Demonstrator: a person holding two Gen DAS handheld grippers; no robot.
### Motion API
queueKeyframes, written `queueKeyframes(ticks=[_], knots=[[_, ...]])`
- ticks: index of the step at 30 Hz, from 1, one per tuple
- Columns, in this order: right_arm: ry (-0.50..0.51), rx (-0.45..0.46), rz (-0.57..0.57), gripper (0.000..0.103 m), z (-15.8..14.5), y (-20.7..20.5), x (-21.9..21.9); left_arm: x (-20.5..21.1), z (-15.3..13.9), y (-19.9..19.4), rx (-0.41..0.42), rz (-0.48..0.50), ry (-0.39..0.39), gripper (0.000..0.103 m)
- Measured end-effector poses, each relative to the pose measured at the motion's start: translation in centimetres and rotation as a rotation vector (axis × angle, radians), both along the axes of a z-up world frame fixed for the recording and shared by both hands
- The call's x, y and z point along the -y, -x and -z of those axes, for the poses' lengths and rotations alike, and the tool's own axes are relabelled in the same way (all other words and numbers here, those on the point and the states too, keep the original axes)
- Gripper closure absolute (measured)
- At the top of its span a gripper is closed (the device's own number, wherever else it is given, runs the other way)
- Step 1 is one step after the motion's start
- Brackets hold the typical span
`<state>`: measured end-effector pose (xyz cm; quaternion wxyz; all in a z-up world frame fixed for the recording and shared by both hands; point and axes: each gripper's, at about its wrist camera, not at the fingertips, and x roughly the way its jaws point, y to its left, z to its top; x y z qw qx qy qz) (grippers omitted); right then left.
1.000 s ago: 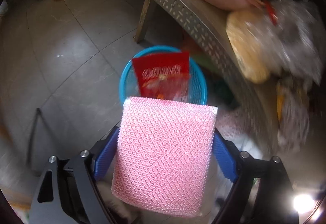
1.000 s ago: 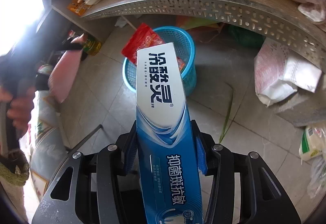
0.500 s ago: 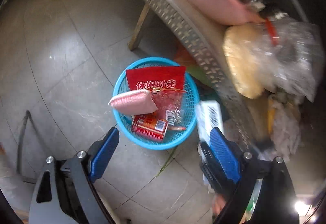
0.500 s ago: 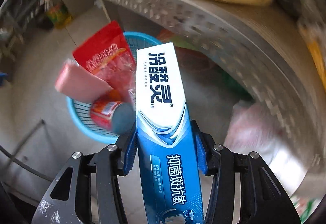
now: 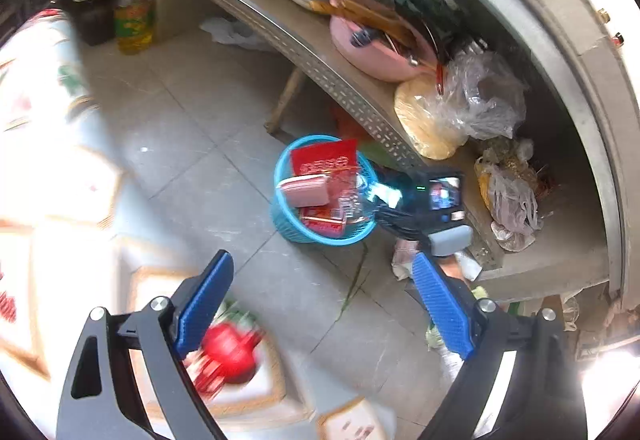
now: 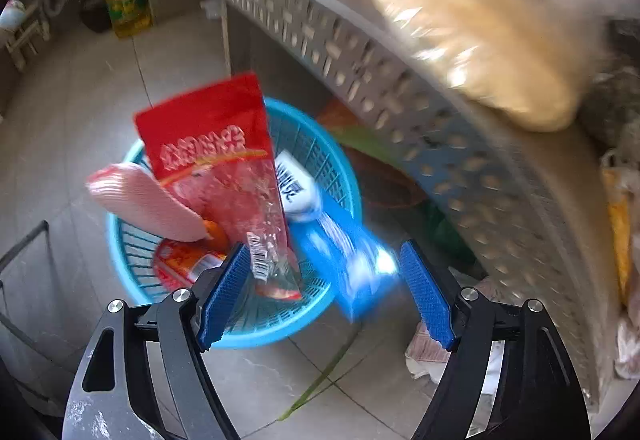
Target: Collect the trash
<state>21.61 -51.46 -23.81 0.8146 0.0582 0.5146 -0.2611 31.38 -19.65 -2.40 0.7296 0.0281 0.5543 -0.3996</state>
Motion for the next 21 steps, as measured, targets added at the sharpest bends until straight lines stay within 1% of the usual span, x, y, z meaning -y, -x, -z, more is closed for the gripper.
queueKeyframes(ticks=[2,4,7,9,10,12,15,18,19,21], knots=[[-0.006,0.055,0.006,0.029,-2.0,2.4,-0.7,-2.2,-0.9,0.7,0.04,-0.018,0.005,0.014],[-0.008,0.091,0.028,0.028,-3.8,4.7,-1.6,-4.7,-2.0,1.5,0.089,-0.045,0.021,0.014],[-0.042,0.153,0.069,0.028,-6.6,8.2,-2.7,-7.6,-3.2,2.9,0.154,-0.079,0.04,0.014],[-0.068,0.195,0.086,0.028,-8.5,10.9,-4.1,-9.3,-4.0,4.2,0.192,-0.101,0.062,0.014],[-0.076,0.212,0.088,0.027,-9.4,11.6,-4.9,-10.3,-4.4,5.2,0.212,-0.112,0.077,0.014],[-0.081,0.248,0.08,0.026,-11.6,13.8,-7.2,-11.6,-5.0,6.9,0.239,-0.129,0.107,0.012],[-0.077,0.297,0.06,0.02,-14.5,15.8,-9.9,-13.2,-5.4,9.8,0.286,-0.142,0.158,0.008],[-0.07,0.377,0.039,0.013,-18.3,17.9,-12.7,-14.4,-5.2,12.8,0.325,-0.16,0.182,0.006],[-0.072,0.41,0.03,0.009,-19.2,18.7,-13.4,-14.7,-5.1,13.5,0.327,-0.168,0.189,0.006],[-0.065,0.47,0.011,0.008,-21.3,19.8,-15.0,-14.9,-4.7,15.2,0.315,-0.193,0.197,0.006]])
